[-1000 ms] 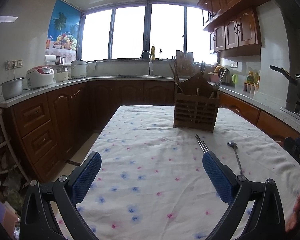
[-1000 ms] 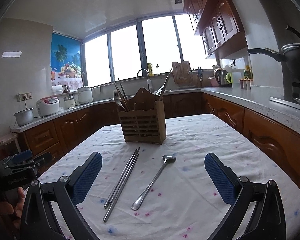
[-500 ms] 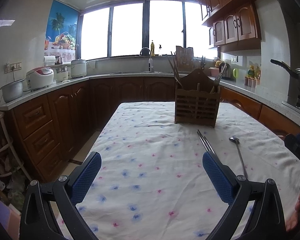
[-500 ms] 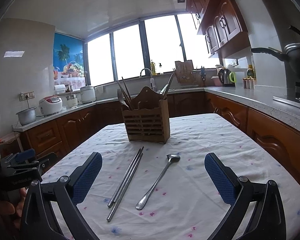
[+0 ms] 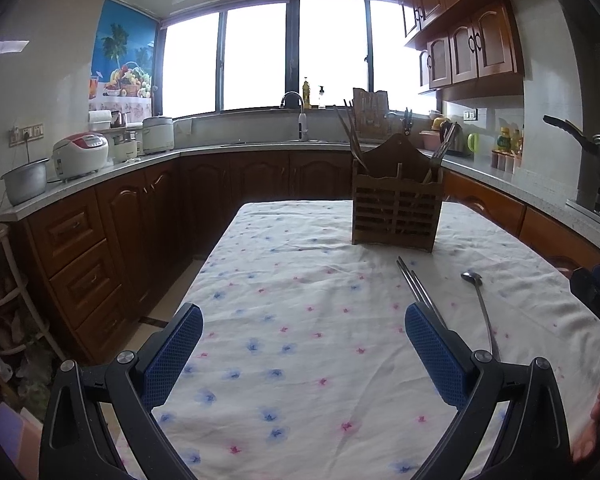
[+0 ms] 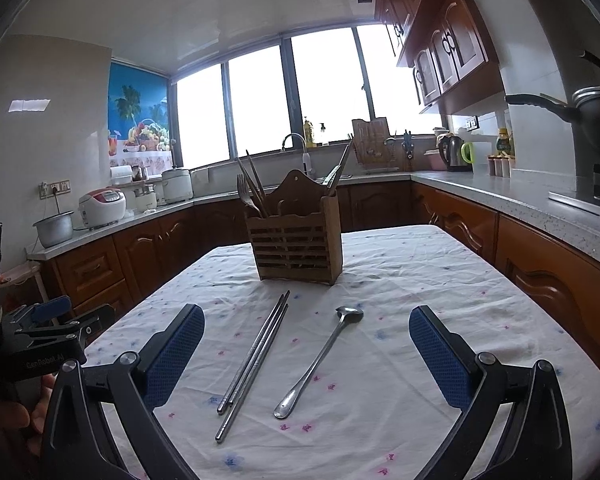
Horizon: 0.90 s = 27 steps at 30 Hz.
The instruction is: Organize utensils
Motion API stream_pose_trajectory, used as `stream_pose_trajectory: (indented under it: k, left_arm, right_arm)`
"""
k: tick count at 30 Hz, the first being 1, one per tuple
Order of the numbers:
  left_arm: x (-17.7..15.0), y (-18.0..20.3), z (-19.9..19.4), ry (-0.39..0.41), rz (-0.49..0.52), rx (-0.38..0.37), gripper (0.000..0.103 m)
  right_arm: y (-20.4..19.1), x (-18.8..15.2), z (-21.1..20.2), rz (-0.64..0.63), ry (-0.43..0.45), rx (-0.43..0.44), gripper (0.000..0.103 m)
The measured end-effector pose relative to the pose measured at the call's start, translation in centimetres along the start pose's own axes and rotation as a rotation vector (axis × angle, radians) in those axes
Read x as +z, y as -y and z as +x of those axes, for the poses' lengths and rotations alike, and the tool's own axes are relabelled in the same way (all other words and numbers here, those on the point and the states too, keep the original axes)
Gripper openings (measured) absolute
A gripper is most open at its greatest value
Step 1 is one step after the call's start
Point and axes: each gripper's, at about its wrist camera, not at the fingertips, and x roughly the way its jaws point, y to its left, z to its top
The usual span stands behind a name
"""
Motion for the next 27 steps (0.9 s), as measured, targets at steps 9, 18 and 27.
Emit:
stream_pose_trajectory:
  k: [9, 18, 27]
  left_arm:
    - [-0.14, 0.13, -0.39, 0.013, 0.006, 0.011, 0.102]
    - [-0.08, 0.12, -0.57, 0.010, 0.008, 0.018, 0.102]
    - [0.06, 0.16, -0.76, 0.013, 0.017, 0.019, 0.102]
  right_arm:
    - [-0.15, 0.10, -0.03, -0.007, 0.008, 0.004, 0.103]
    - [-0.28, 0.34, -0.19, -0.010, 0.010, 0.010, 0.103]
    - [-0.52, 0.56, -0.27, -0.014, 0.015, 0.015, 0.103]
